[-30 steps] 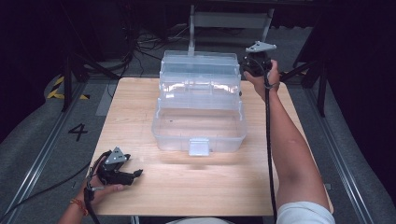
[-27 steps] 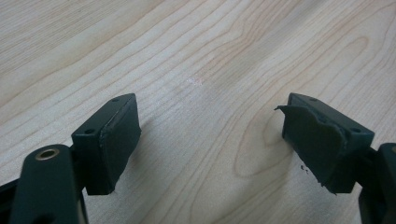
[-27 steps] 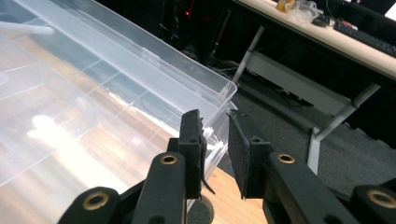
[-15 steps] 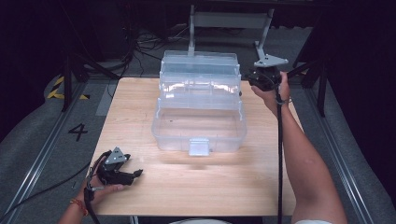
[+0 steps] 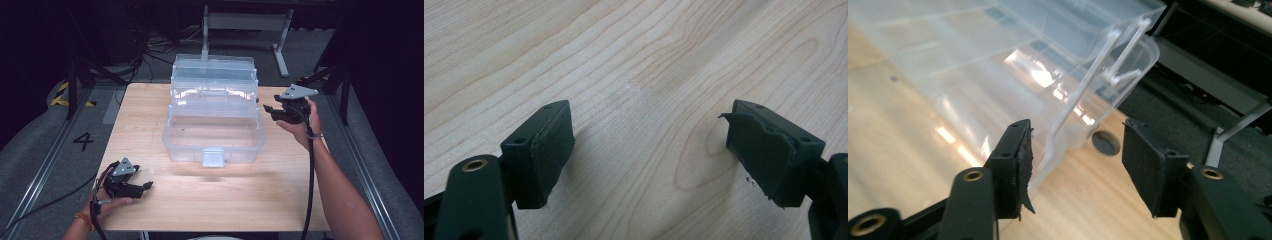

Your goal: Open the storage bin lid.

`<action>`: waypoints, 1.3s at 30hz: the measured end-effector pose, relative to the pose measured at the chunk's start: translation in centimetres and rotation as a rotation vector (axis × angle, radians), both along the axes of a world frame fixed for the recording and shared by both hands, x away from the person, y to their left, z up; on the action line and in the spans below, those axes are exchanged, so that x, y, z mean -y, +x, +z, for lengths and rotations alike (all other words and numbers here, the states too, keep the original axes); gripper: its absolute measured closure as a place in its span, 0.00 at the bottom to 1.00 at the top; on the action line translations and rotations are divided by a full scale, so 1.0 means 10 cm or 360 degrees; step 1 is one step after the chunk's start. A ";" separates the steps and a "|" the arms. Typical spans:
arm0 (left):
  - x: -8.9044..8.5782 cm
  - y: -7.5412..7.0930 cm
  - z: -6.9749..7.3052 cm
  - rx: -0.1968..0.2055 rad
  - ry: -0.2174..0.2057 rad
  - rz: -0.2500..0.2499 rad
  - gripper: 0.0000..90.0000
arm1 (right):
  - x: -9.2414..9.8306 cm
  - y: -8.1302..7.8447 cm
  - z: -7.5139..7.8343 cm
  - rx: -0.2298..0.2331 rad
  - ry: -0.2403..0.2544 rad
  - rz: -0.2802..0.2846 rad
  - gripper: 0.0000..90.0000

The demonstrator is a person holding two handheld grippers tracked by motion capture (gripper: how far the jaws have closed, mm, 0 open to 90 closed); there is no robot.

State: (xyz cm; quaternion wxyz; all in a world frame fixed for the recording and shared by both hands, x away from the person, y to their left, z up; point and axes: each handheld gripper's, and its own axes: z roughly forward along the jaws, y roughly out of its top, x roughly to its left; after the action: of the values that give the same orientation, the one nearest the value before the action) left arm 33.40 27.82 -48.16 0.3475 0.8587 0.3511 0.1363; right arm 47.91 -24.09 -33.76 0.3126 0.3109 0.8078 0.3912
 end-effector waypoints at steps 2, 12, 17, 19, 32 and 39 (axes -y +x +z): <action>0.00 0.00 0.00 0.0000 0.0000 0.0003 0.22 | 0.03 -0.09 -0.07 -0.0013 -0.0027 0.0009 0.48; 0.01 0.00 0.00 -0.0010 -0.0006 0.0016 0.21 | 0.23 -0.48 -0.34 -0.0034 -0.0038 -0.0034 0.35; 0.01 0.00 0.01 -0.0014 0.0014 0.0012 0.21 | 0.32 -0.69 -0.56 -0.0071 -0.0126 -0.0059 0.28; 0.01 0.00 0.01 -0.0014 0.0015 0.0013 0.21 | 0.36 -0.75 -0.65 -0.0108 -0.0120 -0.0049 0.26; 0.01 0.00 0.01 -0.0012 0.0012 0.0017 0.21 | 0.65 -1.06 -1.13 -0.0248 -0.0112 -0.0047 0.21; 0.02 0.00 0.00 -0.0019 0.0005 0.0016 0.21 | 0.88 -1.20 -1.40 -0.0376 -0.0009 -0.0044 0.21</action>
State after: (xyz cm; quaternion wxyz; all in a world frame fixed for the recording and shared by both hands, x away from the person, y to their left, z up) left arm 33.42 27.66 -48.12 0.3434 0.8582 0.3573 0.1336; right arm 35.96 -32.85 -47.72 0.2214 0.3651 0.8357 0.3453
